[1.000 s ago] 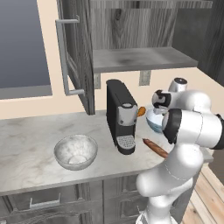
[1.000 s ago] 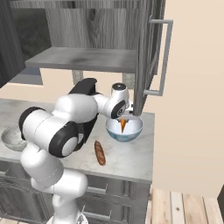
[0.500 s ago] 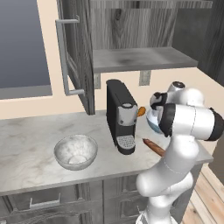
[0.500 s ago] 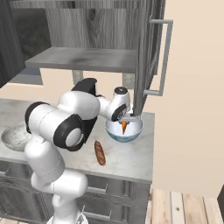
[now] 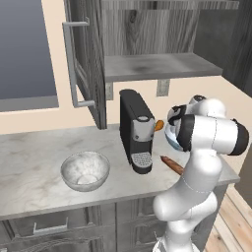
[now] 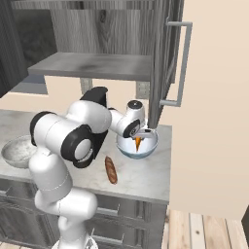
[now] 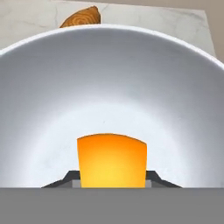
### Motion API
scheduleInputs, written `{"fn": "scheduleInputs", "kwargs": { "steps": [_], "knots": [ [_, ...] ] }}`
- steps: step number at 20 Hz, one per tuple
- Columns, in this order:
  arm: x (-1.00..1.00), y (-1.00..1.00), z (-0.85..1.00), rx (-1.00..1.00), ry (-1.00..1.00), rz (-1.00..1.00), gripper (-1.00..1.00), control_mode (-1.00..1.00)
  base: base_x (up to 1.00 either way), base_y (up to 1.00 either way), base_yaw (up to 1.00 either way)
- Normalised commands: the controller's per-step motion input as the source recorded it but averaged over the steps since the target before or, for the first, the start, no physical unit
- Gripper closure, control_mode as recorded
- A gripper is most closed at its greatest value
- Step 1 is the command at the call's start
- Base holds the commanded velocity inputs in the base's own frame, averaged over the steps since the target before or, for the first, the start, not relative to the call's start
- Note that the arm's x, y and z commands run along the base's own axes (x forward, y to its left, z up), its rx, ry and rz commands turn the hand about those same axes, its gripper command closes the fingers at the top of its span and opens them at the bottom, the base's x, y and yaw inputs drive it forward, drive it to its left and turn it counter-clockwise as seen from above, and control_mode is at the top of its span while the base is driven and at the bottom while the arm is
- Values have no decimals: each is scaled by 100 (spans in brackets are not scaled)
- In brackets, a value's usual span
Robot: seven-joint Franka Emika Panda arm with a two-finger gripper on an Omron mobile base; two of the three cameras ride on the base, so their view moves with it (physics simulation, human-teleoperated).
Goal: Pick both bowls and place them on the counter. Then place the baguette in one bowl and place the cheese in the other bowl.
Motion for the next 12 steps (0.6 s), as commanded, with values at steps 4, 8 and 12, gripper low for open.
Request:
{"fn": "scheduleInputs", "kwargs": {
  "steps": [4, 8, 12],
  "knots": [
    [0, 0, 14, 2, 0, 0, -100, -100, 0, 0, 0],
    [-2, 0, 40, 0, -3, 0, -100, -100, 0, 0, 0],
    [-31, 1, 48, 0, -4, 0, -100, -100, 0, 0, 0]
  ]
}}
